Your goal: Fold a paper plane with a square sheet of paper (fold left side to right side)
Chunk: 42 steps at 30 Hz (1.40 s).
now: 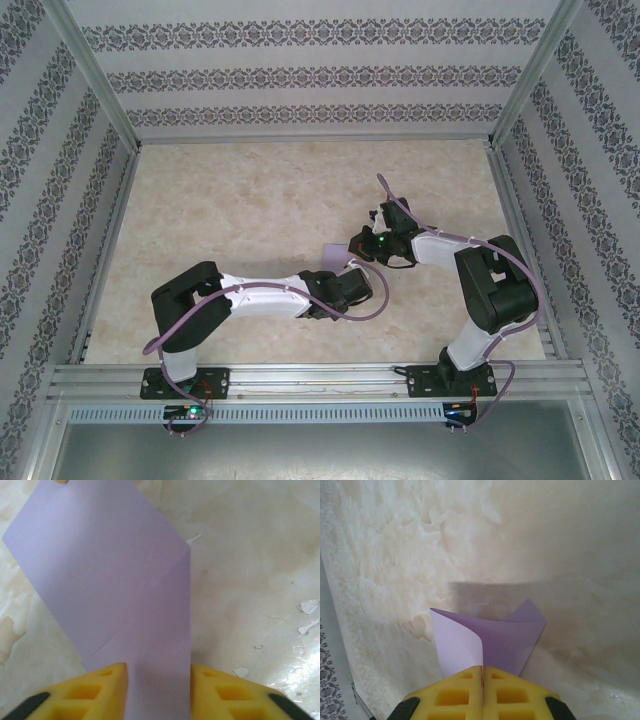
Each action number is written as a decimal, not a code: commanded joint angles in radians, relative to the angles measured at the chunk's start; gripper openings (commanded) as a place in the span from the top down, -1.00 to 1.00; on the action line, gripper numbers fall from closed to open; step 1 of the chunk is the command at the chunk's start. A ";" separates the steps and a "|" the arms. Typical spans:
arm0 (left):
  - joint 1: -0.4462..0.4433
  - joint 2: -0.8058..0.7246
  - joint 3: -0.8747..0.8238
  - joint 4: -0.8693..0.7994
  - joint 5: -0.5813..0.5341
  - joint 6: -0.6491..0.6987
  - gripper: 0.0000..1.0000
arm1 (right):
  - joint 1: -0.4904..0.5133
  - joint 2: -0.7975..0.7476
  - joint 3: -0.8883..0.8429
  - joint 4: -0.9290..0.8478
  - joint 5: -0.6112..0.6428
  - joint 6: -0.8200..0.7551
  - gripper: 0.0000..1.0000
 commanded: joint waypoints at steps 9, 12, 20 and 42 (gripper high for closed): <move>-0.013 0.031 -0.026 -0.006 -0.055 -0.031 0.66 | -0.012 0.016 0.022 -0.019 0.016 -0.009 1.00; -0.013 0.032 -0.032 0.004 -0.050 -0.037 0.76 | -0.015 0.013 0.020 -0.024 0.019 -0.013 1.00; -0.006 0.007 -0.033 0.012 -0.041 -0.053 1.00 | -0.074 -0.075 -0.023 -0.046 0.035 -0.056 0.57; 0.308 0.014 -0.053 0.255 0.898 -0.338 1.00 | -0.212 -0.463 -0.247 -0.143 0.056 -0.313 -0.07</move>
